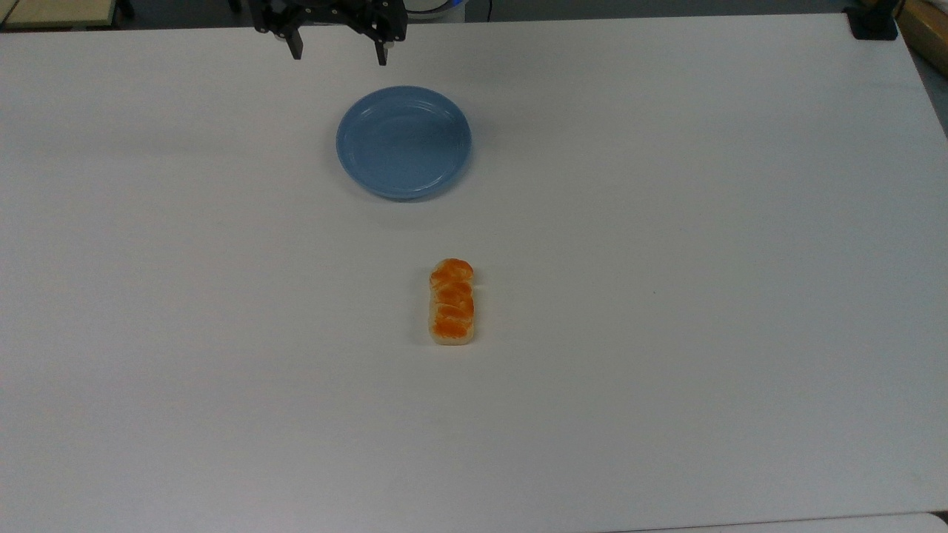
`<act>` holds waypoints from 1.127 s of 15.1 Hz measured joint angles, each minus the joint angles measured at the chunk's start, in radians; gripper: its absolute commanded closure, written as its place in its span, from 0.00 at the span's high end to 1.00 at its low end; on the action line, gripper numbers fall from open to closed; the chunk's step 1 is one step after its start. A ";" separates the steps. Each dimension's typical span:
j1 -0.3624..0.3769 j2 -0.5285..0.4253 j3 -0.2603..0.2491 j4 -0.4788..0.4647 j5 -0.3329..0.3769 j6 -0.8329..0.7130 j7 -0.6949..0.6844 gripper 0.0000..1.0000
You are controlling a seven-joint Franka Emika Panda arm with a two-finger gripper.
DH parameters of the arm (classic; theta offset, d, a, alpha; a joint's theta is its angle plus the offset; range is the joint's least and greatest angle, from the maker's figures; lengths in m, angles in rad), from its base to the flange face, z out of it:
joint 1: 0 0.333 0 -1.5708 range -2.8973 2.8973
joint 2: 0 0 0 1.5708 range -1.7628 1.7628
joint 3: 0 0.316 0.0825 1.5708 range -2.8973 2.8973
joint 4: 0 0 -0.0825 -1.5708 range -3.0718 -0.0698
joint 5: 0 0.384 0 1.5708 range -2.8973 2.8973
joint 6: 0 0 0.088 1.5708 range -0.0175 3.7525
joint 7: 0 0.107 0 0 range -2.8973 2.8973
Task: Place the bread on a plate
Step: 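Move the gripper from above the blue plate down toward the bread roll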
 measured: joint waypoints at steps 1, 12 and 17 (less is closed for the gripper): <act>-0.001 0.004 0.003 -0.008 0.000 0.000 0.000 1.00; 0.006 0.154 0.009 0.038 0.050 0.224 0.001 1.00; 0.064 0.371 0.012 0.163 0.066 0.388 0.063 1.00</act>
